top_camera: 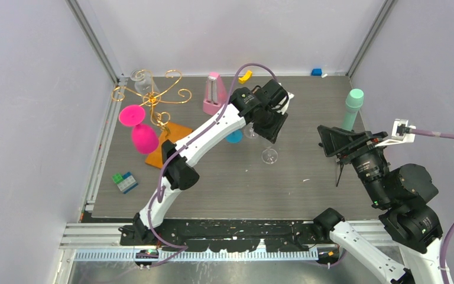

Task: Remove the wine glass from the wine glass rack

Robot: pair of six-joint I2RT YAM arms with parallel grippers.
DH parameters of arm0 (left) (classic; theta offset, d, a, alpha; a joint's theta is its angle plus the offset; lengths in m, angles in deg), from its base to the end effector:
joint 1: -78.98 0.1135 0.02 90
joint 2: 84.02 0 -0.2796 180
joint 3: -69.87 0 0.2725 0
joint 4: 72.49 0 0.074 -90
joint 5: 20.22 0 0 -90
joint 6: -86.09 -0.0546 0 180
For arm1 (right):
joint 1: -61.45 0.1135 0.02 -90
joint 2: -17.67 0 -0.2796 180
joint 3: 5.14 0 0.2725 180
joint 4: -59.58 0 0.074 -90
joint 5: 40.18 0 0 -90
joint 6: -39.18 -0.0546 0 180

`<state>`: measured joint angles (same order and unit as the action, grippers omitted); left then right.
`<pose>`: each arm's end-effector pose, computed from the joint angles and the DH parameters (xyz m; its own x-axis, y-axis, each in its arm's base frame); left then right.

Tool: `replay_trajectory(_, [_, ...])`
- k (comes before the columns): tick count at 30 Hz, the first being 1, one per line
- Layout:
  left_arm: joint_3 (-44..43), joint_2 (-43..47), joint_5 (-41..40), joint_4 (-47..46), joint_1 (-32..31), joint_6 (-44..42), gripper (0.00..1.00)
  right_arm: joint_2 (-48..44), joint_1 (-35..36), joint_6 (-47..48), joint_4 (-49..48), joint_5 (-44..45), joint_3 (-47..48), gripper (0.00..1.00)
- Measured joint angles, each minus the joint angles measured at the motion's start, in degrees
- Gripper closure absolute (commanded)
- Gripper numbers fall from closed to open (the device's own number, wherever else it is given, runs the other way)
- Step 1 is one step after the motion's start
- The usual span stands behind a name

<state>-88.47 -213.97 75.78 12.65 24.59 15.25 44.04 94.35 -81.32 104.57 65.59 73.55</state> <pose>0.2921 -0.4176 0.3501 -0.7363 0.4675 -0.4892 0.6355 0.7261 -0.2625 0.0598 0.0210 0.4695 -0.0581 0.5441 -0.8370 -0.3098 0.7872 0.5333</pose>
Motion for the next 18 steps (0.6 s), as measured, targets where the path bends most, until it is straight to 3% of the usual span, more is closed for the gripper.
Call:
replay_trajectory(11, [-0.7,0.0,2.0,-3.6,0.0,0.4,0.60,0.1,0.0,-0.1,0.1,0.0,-0.2,0.36])
replay_trajectory(18, [1.1,3.7,4.4,-6.6,0.0,1.3,0.51,1.3,0.0,-0.1,0.4,-0.6,-0.2,0.36])
